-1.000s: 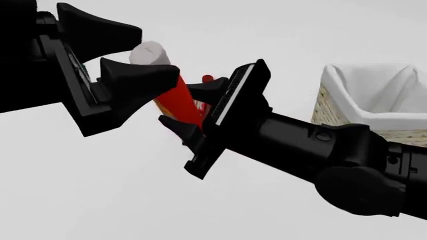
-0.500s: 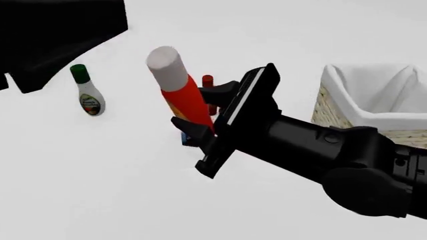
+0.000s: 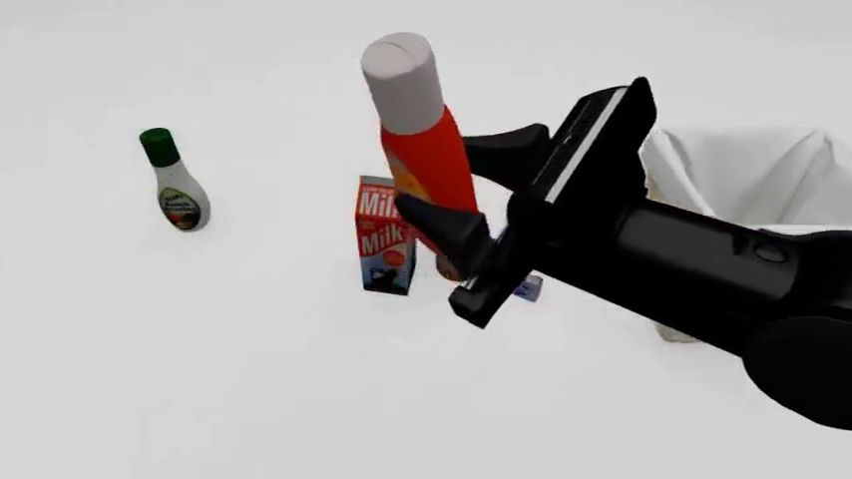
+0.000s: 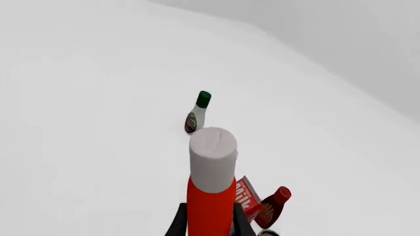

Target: Pick the ketchup and place it in the basket.

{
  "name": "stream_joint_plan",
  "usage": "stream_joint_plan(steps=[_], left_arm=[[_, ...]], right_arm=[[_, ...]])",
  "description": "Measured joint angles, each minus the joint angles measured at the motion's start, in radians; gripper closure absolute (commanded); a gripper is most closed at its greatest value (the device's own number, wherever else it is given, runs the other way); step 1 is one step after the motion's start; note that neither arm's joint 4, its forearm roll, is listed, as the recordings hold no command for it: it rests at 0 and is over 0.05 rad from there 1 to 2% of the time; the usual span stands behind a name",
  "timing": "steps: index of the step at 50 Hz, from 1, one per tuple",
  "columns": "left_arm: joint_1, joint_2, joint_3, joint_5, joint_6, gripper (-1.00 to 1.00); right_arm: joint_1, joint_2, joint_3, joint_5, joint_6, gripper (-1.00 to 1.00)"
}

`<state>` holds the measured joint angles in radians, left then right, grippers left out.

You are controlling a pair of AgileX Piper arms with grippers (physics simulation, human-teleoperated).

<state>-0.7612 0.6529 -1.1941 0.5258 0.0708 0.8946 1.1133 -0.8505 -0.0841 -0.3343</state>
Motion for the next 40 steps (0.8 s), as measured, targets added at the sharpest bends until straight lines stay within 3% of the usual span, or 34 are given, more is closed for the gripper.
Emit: stream_joint_plan(steps=[24, 40], left_arm=[[0.208, -0.154, 0.224, -0.059, -0.076, -1.00], [0.299, -0.215, 0.335, -0.095, -0.106, -1.00]], right_arm=[[-0.167, -0.168, -0.035, 0.139, 0.020, 1.00], [-0.304, -0.244, -0.025, 0.181, 0.040, 1.00]])
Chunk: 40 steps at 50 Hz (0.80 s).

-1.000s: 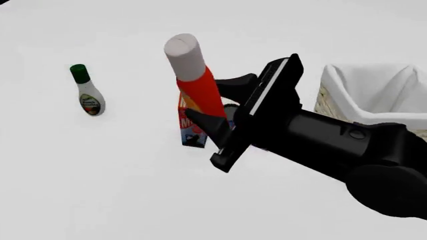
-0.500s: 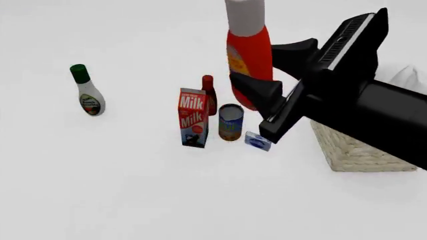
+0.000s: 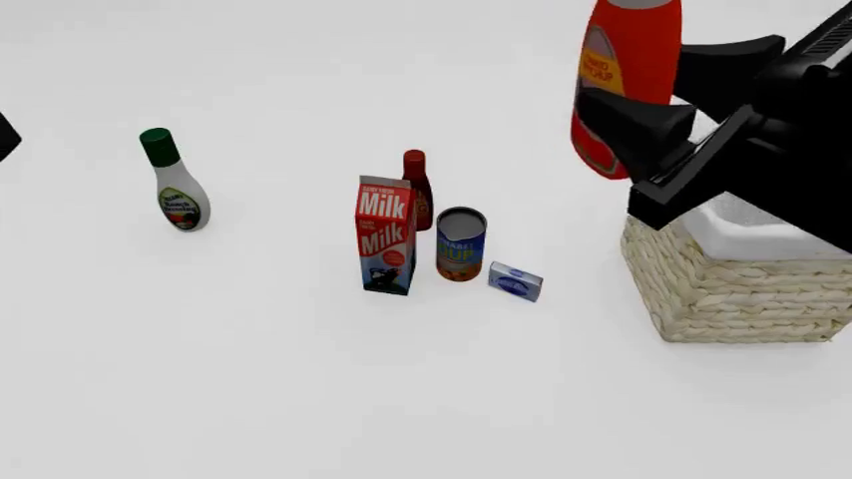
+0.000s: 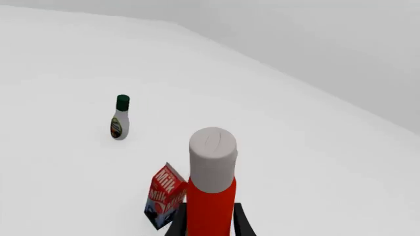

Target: Pick the ketchup and place it in the basket.

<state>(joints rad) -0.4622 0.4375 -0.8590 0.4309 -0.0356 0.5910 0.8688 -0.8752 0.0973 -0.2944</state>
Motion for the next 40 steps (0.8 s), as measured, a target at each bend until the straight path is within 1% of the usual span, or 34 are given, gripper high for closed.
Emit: stream_joint_plan(steps=[7, 16, 22, 40], left_arm=[[0.029, -0.012, 0.029, -0.016, -0.004, -1.00], [0.049, -0.008, 0.047, -0.039, -0.007, -1.00], [0.053, 0.000, 0.052, -0.053, -0.007, -1.00], [0.058, 0.021, 0.075, -0.089, -0.011, -1.00]], right_arm=[[-0.078, -0.037, 0.020, -0.006, 0.017, 1.00], [-0.217, -0.075, 0.049, -0.044, 0.058, 1.00], [-0.307, -0.087, 0.068, -0.074, 0.075, 1.00], [-0.531, -0.059, 0.125, -0.182, 0.121, 1.00]])
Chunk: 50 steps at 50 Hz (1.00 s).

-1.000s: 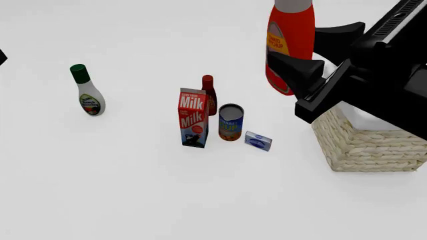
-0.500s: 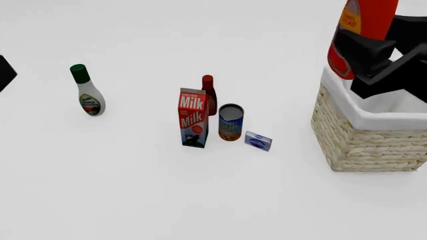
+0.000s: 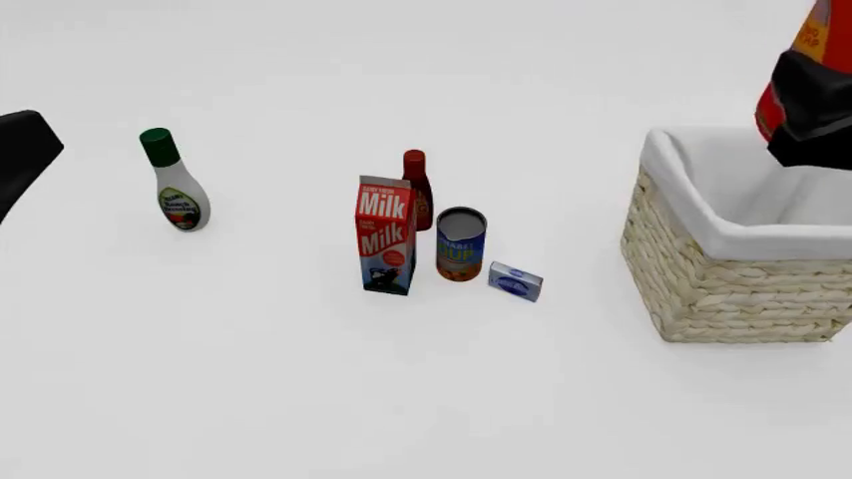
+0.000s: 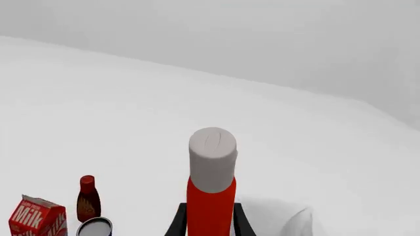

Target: Pick the ketchup and place it in the basket.

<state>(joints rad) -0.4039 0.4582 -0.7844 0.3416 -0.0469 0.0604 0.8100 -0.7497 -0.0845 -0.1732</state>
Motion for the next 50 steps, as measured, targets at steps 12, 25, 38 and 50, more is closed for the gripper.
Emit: stream_joint_plan(steps=[12, 25, 38, 50], left_arm=[[0.002, 0.009, 0.016, -0.018, -0.004, -1.00], [0.003, 0.016, 0.030, -0.034, -0.009, -1.00], [0.005, 0.021, 0.038, -0.043, -0.011, -1.00], [0.005, 0.028, 0.039, -0.050, -0.013, -1.00]], right_arm=[[-0.097, 0.064, 0.028, -0.075, 0.028, 1.00], [-0.158, 0.145, 0.043, -0.152, 0.023, 1.00], [-0.197, 0.230, 0.030, -0.205, 0.043, 1.00], [-0.231, 0.311, 0.007, -0.238, 0.078, 1.00]])
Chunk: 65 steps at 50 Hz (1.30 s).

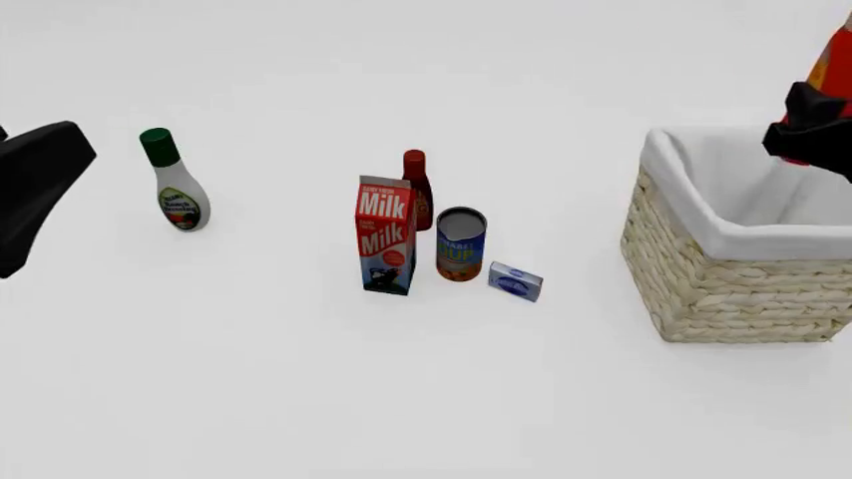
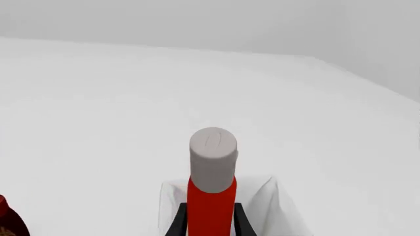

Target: Pick the ketchup and place it in the basket.

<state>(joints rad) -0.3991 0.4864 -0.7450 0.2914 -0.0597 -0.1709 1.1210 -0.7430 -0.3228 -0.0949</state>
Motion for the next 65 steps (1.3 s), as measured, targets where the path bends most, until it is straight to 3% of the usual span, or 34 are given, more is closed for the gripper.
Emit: stream_joint_plan(steps=[24, 65], left_arm=[[-0.004, 0.018, 0.004, -0.018, -0.004, -1.00], [0.004, 0.003, 0.020, -0.023, -0.013, -1.00]], right_arm=[[-0.057, 0.151, -0.032, -0.054, 0.018, 1.00], [-0.101, 0.287, 0.016, -0.152, 0.026, 1.00]])
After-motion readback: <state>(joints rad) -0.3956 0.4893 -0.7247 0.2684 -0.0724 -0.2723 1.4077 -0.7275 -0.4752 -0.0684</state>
